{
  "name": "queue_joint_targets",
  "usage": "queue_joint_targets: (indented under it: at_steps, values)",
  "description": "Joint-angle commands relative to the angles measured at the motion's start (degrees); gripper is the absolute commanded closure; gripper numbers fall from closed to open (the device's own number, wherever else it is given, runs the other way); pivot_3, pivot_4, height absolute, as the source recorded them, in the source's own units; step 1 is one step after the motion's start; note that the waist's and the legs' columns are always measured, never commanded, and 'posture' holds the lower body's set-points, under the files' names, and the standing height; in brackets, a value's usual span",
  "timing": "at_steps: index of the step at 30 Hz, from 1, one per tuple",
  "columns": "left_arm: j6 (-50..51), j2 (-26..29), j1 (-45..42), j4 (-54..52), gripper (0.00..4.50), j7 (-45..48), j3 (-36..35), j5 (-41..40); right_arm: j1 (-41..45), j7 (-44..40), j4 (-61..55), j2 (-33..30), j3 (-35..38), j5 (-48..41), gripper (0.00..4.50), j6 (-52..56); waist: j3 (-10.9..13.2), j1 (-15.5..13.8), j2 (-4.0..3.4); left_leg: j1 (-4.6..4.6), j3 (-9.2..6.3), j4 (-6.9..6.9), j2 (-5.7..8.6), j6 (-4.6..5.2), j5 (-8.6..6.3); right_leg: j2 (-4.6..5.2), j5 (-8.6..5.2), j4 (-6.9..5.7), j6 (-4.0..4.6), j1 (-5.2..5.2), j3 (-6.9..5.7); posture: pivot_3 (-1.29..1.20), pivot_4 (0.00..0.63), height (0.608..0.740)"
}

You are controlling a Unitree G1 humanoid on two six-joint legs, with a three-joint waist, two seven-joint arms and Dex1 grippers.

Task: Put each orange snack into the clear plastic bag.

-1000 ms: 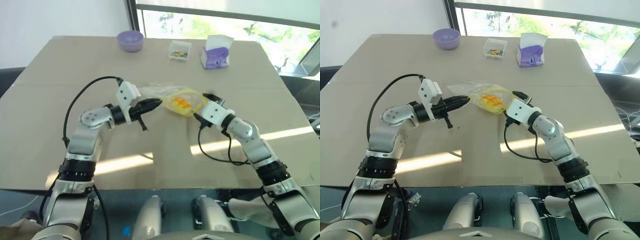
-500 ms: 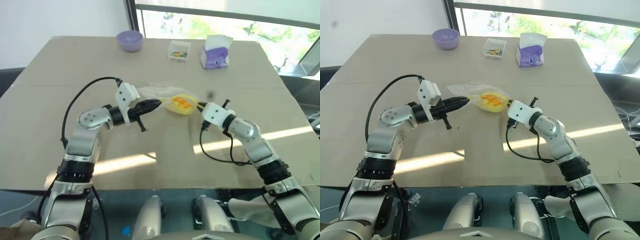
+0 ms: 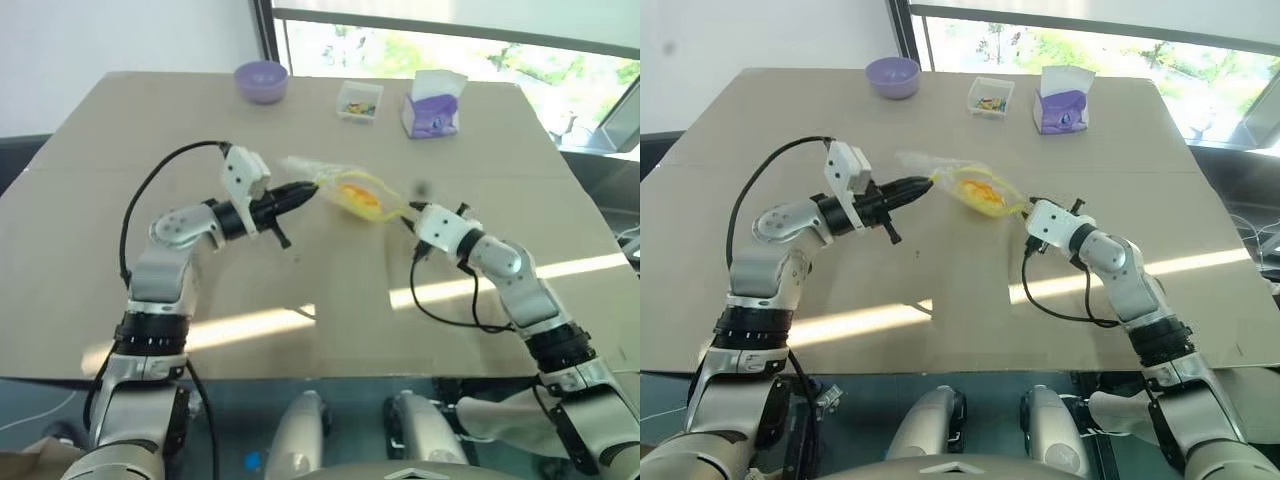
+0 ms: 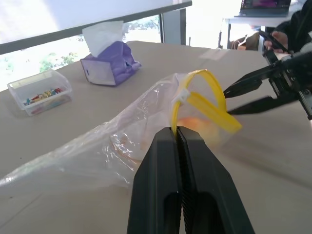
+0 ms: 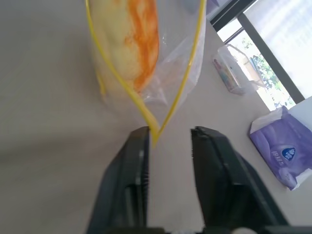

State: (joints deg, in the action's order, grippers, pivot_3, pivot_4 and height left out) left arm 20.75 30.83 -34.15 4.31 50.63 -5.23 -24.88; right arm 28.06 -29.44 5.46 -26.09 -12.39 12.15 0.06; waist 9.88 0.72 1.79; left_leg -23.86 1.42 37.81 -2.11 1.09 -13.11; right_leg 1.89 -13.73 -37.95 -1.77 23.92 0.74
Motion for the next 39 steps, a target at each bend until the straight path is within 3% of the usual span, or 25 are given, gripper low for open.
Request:
queue_joint_targets:
  at_steps: [1,9,16,38,39]
  values:
    - [6.96,-0.39,-4.04,0.97,4.50,-2.75,-6.44,-7.29,-0.55,-0.61,-5.74,-1.35,3.68,-2.28,2.12,1.55,0.00,0.02,0.00,0.00,-0.01,0.02,0.00,0.00,0.00,0.00,0.00,-0.01,-0.01,-0.01,-0.01,0.00,0.150,0.733]
    - [8.18,0.41,-2.37,-1.20,4.50,0.04,-4.60,-7.13,0.07,-3.42,-10.29,-2.19,3.71,-3.99,2.12,3.87,0.00,0.07,0.00,0.02,-0.01,0.02,0.00,0.00,0.00,0.00,0.00,-0.02,0.00,-0.03,0.00,0.00,0.150,0.733]
    - [8.14,0.57,-1.94,-1.99,4.50,-0.16,-4.26,-7.22,-1.61,-9.19,-17.52,-0.01,2.90,-11.20,2.12,13.86,0.00,-0.02,0.00,0.02,-0.03,0.04,0.00,0.00,0.00,0.00,0.00,-0.01,0.00,-0.05,-0.02,0.00,0.150,0.733]
    - [8.17,0.63,-0.26,-4.75,4.50,0.32,-3.76,-7.44,5.59,-6.08,-5.54,5.33,-0.18,-8.16,2.12,14.56,0.00,0.02,0.00,0.01,-0.04,0.14,0.00,0.00,0.00,0.00,0.01,-0.04,0.00,-0.07,-0.04,0.00,0.150,0.733]
    - [8.18,0.59,-0.19,-4.88,4.50,0.27,-3.81,-7.48,5.76,-6.00,-5.13,5.54,-0.15,-8.23,2.35,14.71,0.00,0.03,0.00,0.00,-0.04,0.14,0.00,0.00,0.00,0.00,0.01,-0.04,0.00,-0.07,-0.04,0.00,0.150,0.733]
